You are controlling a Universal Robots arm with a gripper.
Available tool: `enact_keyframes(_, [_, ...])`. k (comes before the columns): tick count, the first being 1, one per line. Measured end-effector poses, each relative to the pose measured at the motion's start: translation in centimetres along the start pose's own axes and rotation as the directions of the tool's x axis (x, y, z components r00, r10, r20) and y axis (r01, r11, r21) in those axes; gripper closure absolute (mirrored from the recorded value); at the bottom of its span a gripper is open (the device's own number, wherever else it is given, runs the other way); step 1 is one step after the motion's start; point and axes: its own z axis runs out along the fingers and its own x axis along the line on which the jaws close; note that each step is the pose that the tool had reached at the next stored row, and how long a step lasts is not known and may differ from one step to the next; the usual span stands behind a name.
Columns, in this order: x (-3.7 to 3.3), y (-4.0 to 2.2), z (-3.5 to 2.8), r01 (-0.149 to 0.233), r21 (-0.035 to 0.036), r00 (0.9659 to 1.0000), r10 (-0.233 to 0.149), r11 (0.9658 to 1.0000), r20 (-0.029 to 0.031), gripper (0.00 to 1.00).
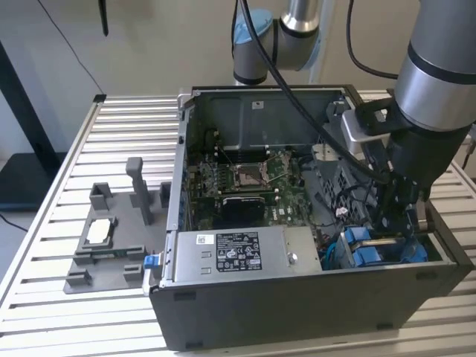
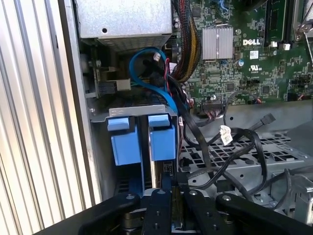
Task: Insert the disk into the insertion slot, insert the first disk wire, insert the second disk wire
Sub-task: 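Insert the second disk wire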
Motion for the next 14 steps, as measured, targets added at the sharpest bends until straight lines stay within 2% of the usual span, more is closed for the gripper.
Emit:
enact_keyframes(3, [0.06, 0.01, 0.25, 0.002, 0.0001, 1.0000, -0.002, 1.0000, 0.0023, 0.84])
enact_keyframes(6, [0.14, 0.06, 0.58, 0.003, 0.0012, 1.0000, -0.003, 1.0000, 0.0019, 0.84])
enact_keyframes(11, [0.19, 0.08, 0.68, 0.003, 0.0013, 1.0000, -0.003, 1.0000, 0.0041, 0.82])
enact_keyframes(12, [0.20, 0.07, 0.66, 0.003, 0.0014, 1.0000, -0.003, 1.0000, 0.0037, 0.76])
enact_keyframes(14, [0.22, 0.07, 0.65, 0.003, 0.0013, 1.0000, -0.003, 1.0000, 0.0035, 0.76])
